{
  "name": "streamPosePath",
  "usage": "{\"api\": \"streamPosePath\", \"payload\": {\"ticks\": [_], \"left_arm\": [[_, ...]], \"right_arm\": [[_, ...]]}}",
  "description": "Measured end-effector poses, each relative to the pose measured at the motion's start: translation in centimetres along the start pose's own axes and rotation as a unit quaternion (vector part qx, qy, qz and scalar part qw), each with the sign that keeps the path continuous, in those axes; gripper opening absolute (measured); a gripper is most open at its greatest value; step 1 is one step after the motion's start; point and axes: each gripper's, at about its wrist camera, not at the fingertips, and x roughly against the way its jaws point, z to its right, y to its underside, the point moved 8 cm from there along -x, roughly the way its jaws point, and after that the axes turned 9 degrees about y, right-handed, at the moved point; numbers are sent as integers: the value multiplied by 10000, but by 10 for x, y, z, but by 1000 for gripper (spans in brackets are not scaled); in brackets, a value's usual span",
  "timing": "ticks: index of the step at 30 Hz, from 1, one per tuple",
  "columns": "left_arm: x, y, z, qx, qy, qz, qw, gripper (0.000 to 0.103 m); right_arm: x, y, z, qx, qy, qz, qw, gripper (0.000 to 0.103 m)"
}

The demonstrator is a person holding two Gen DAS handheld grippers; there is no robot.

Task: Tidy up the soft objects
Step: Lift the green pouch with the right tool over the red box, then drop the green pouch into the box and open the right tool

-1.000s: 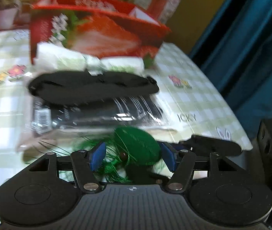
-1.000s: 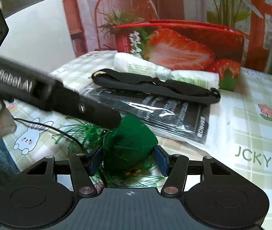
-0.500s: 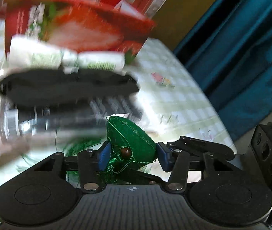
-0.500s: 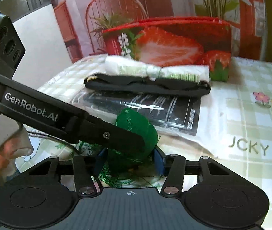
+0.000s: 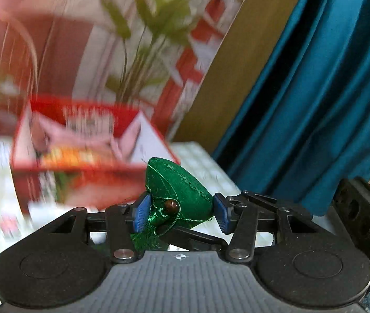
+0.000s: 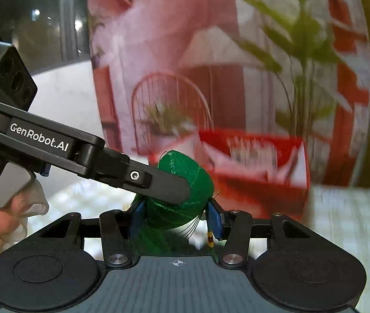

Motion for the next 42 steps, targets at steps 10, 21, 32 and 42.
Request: {"api": "streamPosePath", "payload": {"ticks": [10, 21, 32, 42], "left_arm": [[3, -94, -6, -775, -340, 500, 9952, 54], [-15, -118, -78, -475, -611, 465, 9959, 54], [-56, -100, -168, 218, -775, -2, 9967, 54], [-61, -95, -210, 416, -1398, -58, 9893, 62]], "right_arm": [[-35, -110, 10, 256, 9, 679, 9974, 47], [-123, -135, 6, 472, -74, 554, 9973, 47], [-219, -100, 4, 596, -45, -179, 9981, 47], [-271, -77, -4, 788, 269, -903, 9924, 60]]}}
